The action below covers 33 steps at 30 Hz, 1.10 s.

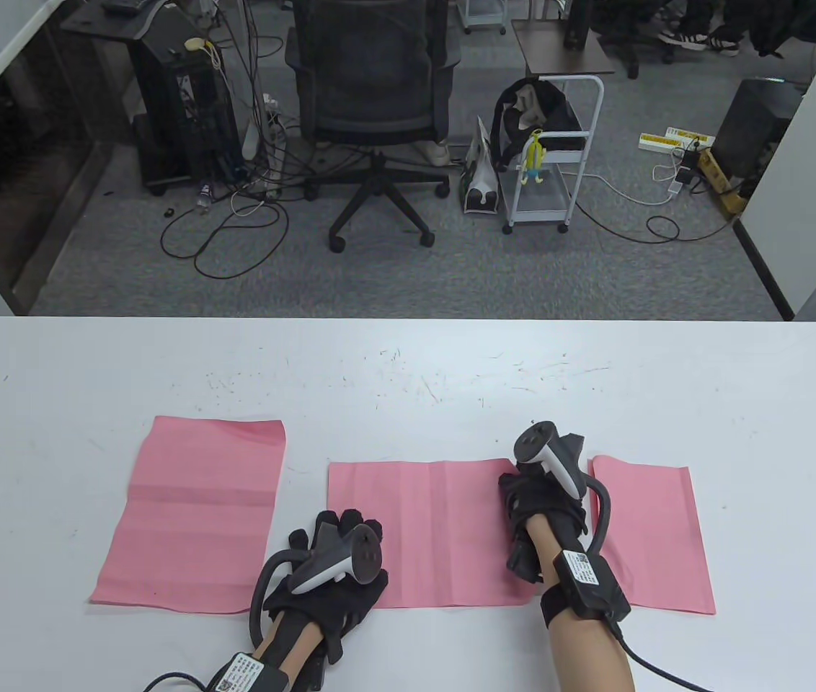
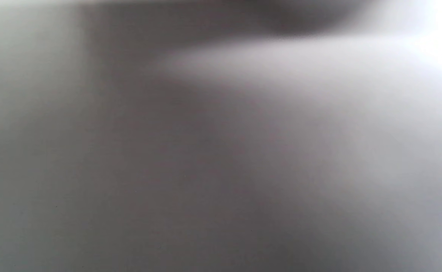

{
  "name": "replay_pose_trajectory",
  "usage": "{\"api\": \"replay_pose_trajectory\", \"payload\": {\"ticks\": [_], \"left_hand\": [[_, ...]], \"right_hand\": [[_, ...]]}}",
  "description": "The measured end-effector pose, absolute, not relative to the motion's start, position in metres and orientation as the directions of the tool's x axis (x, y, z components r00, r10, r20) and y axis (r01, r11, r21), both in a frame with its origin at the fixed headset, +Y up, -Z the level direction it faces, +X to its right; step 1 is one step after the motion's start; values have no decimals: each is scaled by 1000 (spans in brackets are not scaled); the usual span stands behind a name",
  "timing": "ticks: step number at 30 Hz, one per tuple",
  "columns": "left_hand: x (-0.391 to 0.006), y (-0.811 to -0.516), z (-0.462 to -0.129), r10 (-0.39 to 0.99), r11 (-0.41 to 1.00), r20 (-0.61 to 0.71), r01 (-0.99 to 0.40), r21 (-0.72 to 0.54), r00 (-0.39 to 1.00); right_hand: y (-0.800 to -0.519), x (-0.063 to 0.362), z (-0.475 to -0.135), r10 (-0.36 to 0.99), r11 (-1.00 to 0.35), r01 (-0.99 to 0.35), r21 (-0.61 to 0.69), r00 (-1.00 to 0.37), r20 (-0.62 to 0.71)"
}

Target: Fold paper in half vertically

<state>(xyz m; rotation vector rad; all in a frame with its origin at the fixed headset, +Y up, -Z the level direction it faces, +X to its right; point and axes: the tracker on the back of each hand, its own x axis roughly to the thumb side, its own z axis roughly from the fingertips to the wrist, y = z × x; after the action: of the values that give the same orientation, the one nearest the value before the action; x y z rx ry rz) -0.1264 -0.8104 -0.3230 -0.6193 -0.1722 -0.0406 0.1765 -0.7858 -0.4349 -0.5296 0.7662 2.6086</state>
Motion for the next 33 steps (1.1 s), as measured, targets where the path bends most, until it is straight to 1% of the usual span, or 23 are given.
{"api": "replay_pose_trajectory", "payload": {"ticks": [2, 4, 6, 9, 11, 13, 15, 16, 19, 23, 24, 28, 30, 31, 32, 33], "left_hand": [[-126, -810, -323, 14, 814, 173, 89, -574, 985], [-126, -810, -323, 14, 814, 173, 89, -574, 985], [-127, -810, -323, 15, 813, 172, 88, -575, 985], [-127, -810, -323, 16, 813, 172, 88, -576, 985], [-127, -810, -323, 16, 813, 172, 88, -576, 985], [-127, -810, -323, 16, 813, 172, 88, -576, 985], [-127, -810, -323, 19, 811, 171, 85, -578, 985], [-127, -810, -323, 23, 810, 169, 80, -581, 985], [-127, -810, -323, 22, 811, 170, 82, -579, 985], [-127, -810, -323, 21, 812, 171, 83, -578, 985], [-127, -810, -323, 21, 812, 170, 83, -578, 985], [-127, -810, -323, 22, 812, 171, 82, -577, 985], [-127, -811, -323, 23, 813, 171, 81, -577, 985], [-127, -811, -323, 24, 812, 171, 81, -577, 985], [-127, -811, -323, 25, 812, 170, 79, -578, 985], [-127, -811, -323, 25, 813, 170, 79, -577, 985]], "right_hand": [[-781, 187, -433, 405, -672, -601, 433, -787, -465], [-775, 196, -431, 518, -569, -696, 437, -717, -467], [-768, 205, -428, 590, -470, -747, 471, -662, -461], [-761, 215, -419, 718, -314, -839, 445, -516, -466], [-762, 216, -409, 795, -174, -873, 455, -397, -459], [-764, 212, -401, 842, -64, -875, 480, -305, -444], [-763, 205, -394, 889, 21, -868, 496, -211, -407], [-761, 200, -390, 907, 41, -861, 507, -181, -380], [-754, 183, -379, 934, -12, -848, 530, -198, -296], [-750, 149, -365, 932, -161, -797, 582, -317, -178], [-752, 136, -361, 924, -206, -771, 603, -356, -139], [-759, 106, -355, 871, -336, -684, 648, -487, -63], [-768, 90, -353, 817, -422, -645, 637, -575, -42], [-772, 81, -351, 740, -505, -563, 654, -673, -8], [-775, 76, -349, 672, -577, -504, 643, -740, 22], [-780, 67, -347, 555, -674, -398, 622, -829, 71]]}}
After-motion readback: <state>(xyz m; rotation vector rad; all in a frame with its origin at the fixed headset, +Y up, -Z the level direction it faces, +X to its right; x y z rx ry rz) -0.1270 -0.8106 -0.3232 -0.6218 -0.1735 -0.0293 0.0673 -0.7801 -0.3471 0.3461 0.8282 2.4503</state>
